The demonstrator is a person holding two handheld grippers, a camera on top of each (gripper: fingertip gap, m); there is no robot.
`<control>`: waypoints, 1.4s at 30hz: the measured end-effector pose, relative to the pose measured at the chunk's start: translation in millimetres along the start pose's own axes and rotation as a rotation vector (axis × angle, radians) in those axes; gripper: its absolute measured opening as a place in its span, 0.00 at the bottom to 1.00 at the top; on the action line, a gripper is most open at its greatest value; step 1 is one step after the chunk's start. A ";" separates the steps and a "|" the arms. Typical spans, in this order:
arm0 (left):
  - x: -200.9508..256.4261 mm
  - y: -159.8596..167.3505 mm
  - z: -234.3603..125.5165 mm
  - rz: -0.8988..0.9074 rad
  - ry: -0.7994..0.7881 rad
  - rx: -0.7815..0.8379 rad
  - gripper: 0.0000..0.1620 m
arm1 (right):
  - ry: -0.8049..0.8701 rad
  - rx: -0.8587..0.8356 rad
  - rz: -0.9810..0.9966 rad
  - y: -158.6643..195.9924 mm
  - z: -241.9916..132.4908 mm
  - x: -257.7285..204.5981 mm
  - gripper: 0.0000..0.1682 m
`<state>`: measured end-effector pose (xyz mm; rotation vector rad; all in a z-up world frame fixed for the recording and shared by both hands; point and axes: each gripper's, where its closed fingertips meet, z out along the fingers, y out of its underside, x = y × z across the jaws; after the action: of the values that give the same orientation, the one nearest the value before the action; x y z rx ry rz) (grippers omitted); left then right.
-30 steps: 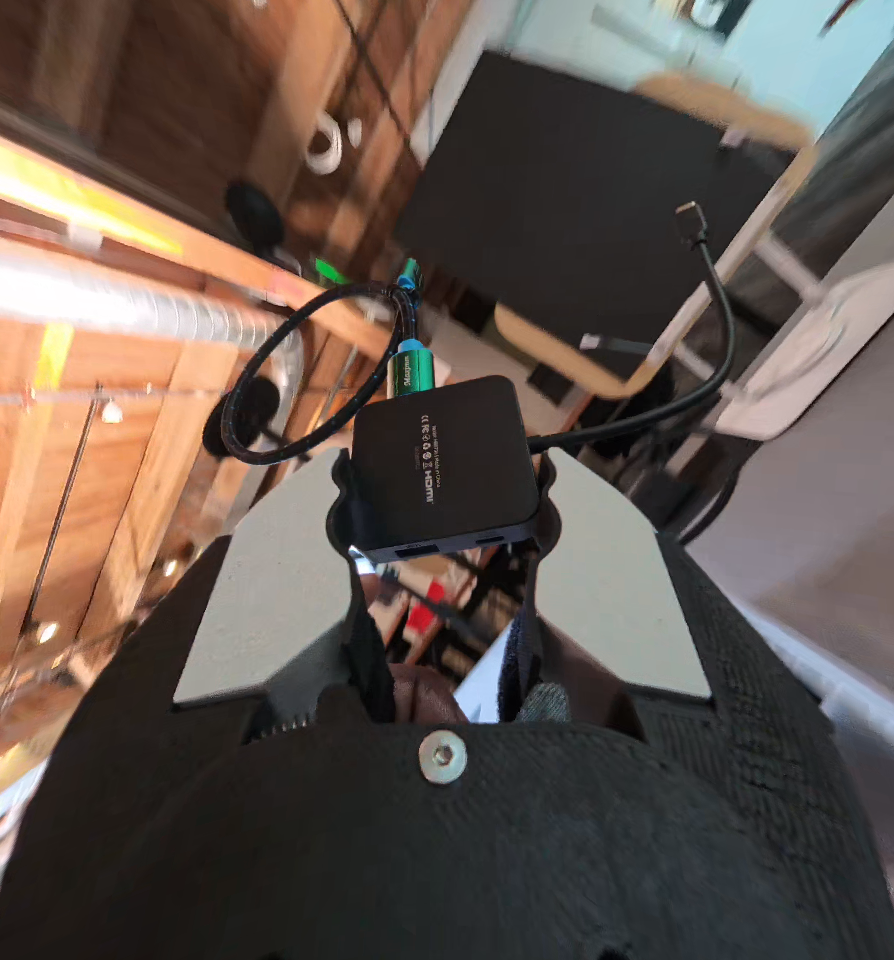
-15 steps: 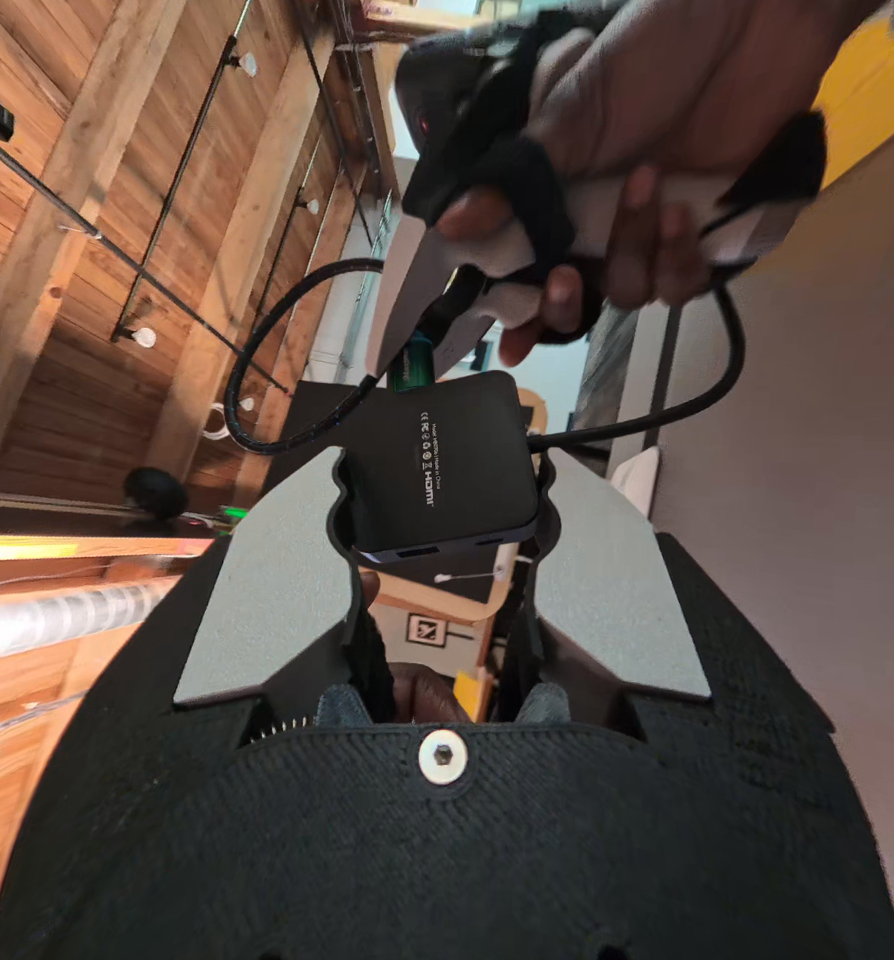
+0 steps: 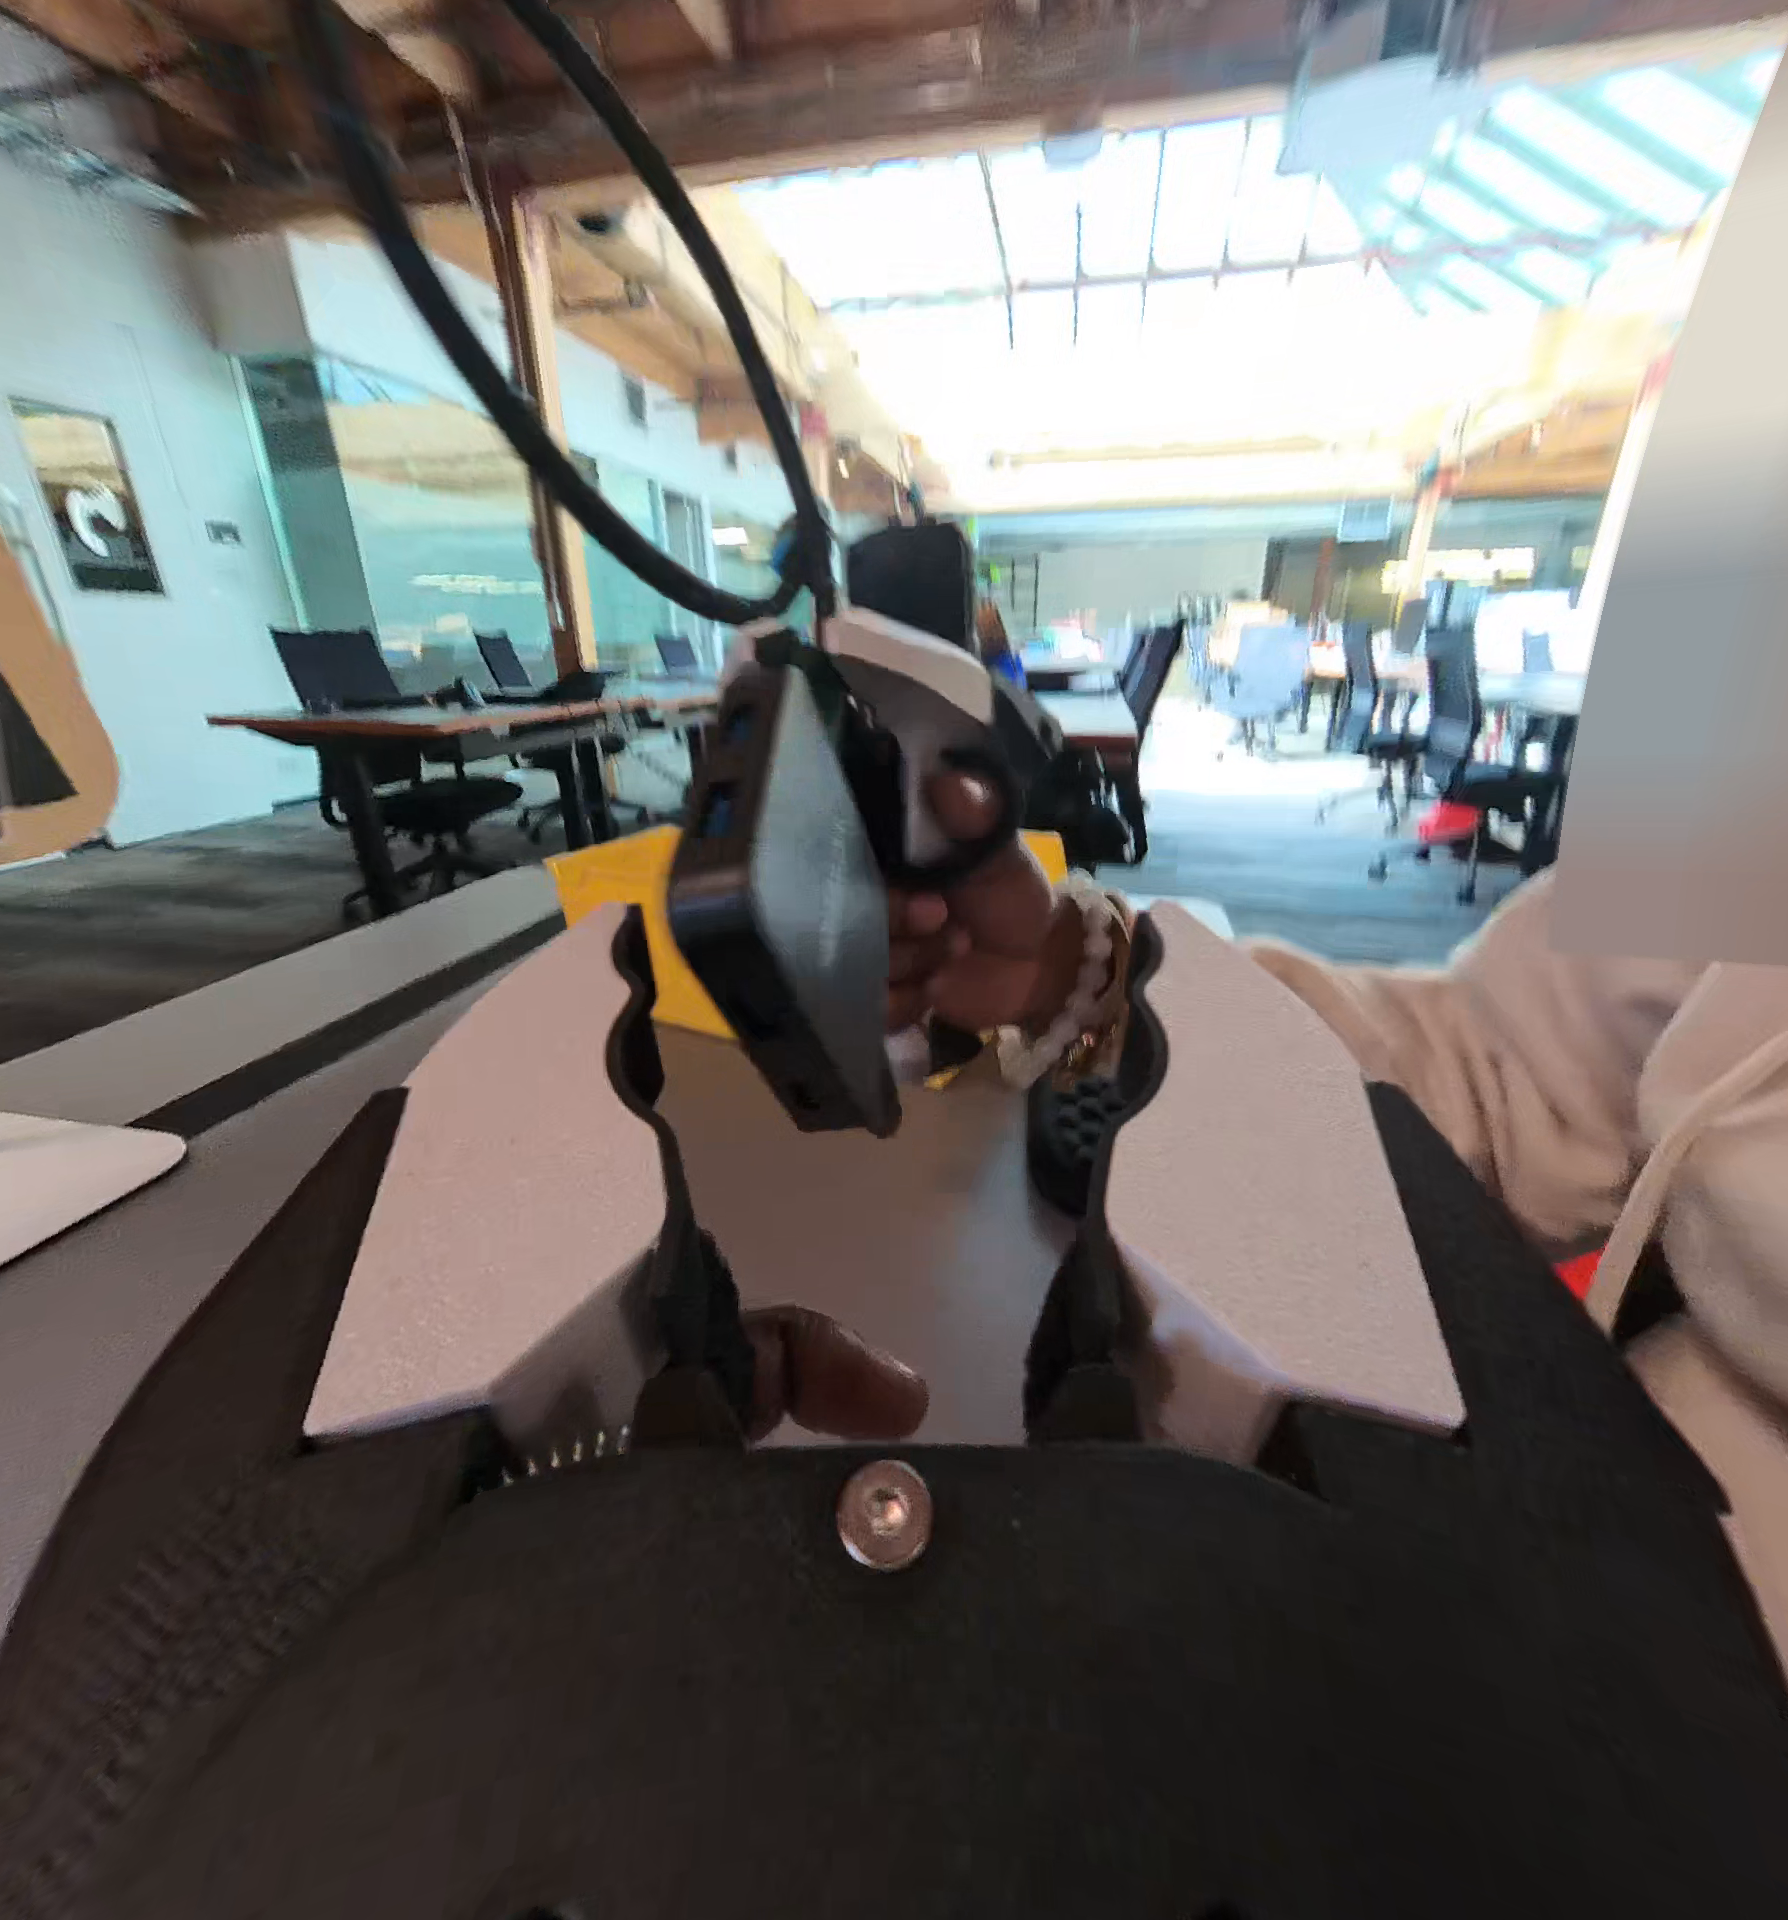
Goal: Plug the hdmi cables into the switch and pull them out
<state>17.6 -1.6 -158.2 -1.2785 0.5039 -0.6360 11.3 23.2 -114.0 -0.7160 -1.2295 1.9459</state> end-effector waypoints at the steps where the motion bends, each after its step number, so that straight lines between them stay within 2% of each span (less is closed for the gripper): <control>1: -4.9 -7.8 -2.8 -0.031 -0.023 0.057 0.48 | -0.004 0.004 0.003 0.4 0.4 -0.6 0.07; 4: -12.5 -25.0 -6.7 -0.169 -0.036 0.181 0.30 | 0.003 -0.037 0.022 12.7 3.9 1.2 0.07; 5: -16.0 -23.1 -5.6 -0.205 -0.049 0.183 0.25 | 0.003 -0.055 0.031 17.7 5.4 1.7 0.07; 7: -22.4 -2.1 0.5 -0.229 -0.090 0.077 0.16 | 0.001 -0.057 0.048 21.6 7.5 2.3 0.07; 9: -18.0 11.5 5.4 -0.185 -0.079 -0.012 0.13 | 0.006 -0.053 0.063 21.9 6.2 4.7 0.07; 12: -15.3 7.7 6.9 -0.095 -0.104 -0.018 0.09 | -0.009 -0.050 0.080 19.9 3.7 5.0 0.07; 18: -18.0 4.7 10.6 -0.203 -0.102 0.006 0.09 | -0.017 -0.067 0.115 17.7 -1.5 10.2 0.07; 19: -17.5 2.9 7.4 -0.214 -0.090 0.021 0.08 | 0.003 -0.028 0.128 10.8 -4.5 13.8 0.07; 20: -16.1 -5.3 -2.8 -0.219 -0.063 0.073 0.08 | 0.100 0.173 0.166 -22.0 -23.6 32.5 0.06; 21: -21.6 -16.4 -17.6 -0.249 -0.074 0.142 0.08 | 0.152 0.379 0.212 -59.1 -59.5 49.3 0.06; 22: -30.1 -25.5 -32.2 -0.267 -0.104 0.209 0.08 | 0.204 0.508 0.219 -86.3 -95.5 59.1 0.06; 23: -39.0 -30.0 -42.8 -0.270 -0.145 0.264 0.09 | 0.286 0.517 0.142 -99.3 -116.2 60.7 0.06; 24: -45.5 -29.0 -46.0 -0.261 -0.178 0.276 0.09 | 0.360 0.421 0.034 -100.6 -120.0 57.5 0.06; 27: -42.0 -15.7 -29.0 -0.157 -0.199 0.164 0.09 | 0.520 0.073 -0.200 -93.5 -106.1 49.6 0.07; 30: -30.9 -8.5 -18.6 -0.026 -0.204 0.124 0.09 | 0.747 -0.133 -0.339 -101.3 -133.8 52.0 0.06; 32: -34.0 -6.1 -19.6 -0.006 -0.235 0.112 0.09 | 0.927 -0.133 -0.342 -112.5 -174.3 61.7 0.06; 34: -37.5 -11.1 -23.5 -0.071 -0.232 0.155 0.09 | 1.016 -0.041 -0.223 -115.4 -213.8 74.3 0.06; 38: -40.4 -27.8 -36.2 -0.140 -0.219 0.283 0.09 | 1.099 0.037 0.146 -81.6 -279.0 108.0 0.06; 42: -42.3 -25.6 -36.4 -0.142 -0.234 0.268 0.09 | 1.189 0.060 0.270 -58.5 -315.3 124.9 0.06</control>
<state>-41.5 -2.7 -141.4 -1.1209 0.1299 -0.6393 192.9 304.5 -193.8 -1.7107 -0.3293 1.2776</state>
